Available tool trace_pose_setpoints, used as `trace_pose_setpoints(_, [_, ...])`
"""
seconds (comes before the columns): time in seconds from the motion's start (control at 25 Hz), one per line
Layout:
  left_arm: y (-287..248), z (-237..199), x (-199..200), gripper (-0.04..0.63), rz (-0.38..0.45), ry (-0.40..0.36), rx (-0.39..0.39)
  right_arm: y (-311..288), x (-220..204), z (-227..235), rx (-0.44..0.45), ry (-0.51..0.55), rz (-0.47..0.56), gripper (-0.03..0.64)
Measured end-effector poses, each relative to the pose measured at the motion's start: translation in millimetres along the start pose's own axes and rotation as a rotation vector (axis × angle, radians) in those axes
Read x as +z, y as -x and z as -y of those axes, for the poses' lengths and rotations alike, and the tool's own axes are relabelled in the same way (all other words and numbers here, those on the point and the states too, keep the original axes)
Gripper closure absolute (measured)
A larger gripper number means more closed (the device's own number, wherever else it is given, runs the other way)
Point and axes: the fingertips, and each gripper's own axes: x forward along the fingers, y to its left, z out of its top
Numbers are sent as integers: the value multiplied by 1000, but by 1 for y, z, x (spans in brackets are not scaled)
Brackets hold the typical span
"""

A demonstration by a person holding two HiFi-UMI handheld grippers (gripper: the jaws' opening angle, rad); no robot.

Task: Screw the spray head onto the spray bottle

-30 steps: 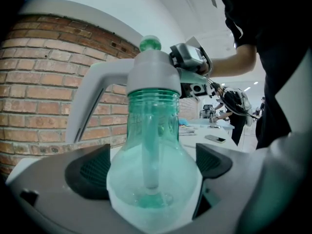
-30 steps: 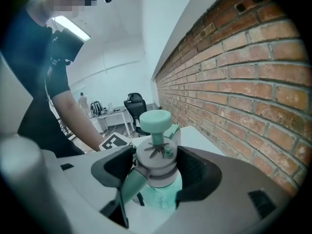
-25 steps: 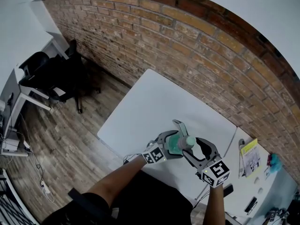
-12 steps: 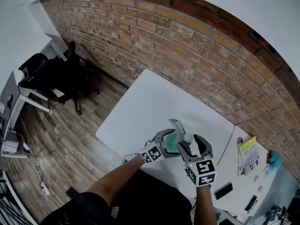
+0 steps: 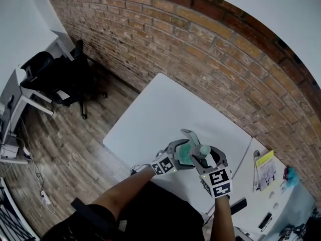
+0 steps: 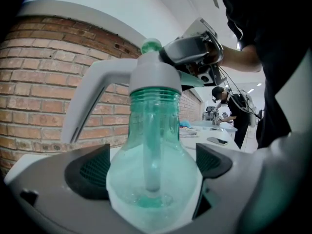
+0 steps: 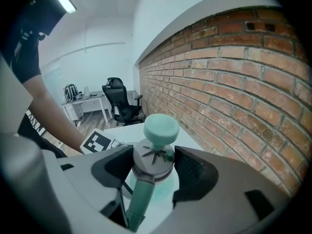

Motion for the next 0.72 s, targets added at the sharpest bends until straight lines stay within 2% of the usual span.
trace_pose_setpoints(0.16, [0,-1,-2,51,6,7,-4,0,0,0,81,35,26,348])
trace_pose_setpoints(0.48, [1,0,-5,52,-1,15,-13,-3,-3,-4,305,100,57,348])
trace_pose_setpoints(0.72, [0,0,-10,52,-4,23,-10,-3,-6,-6,414,166,91,348])
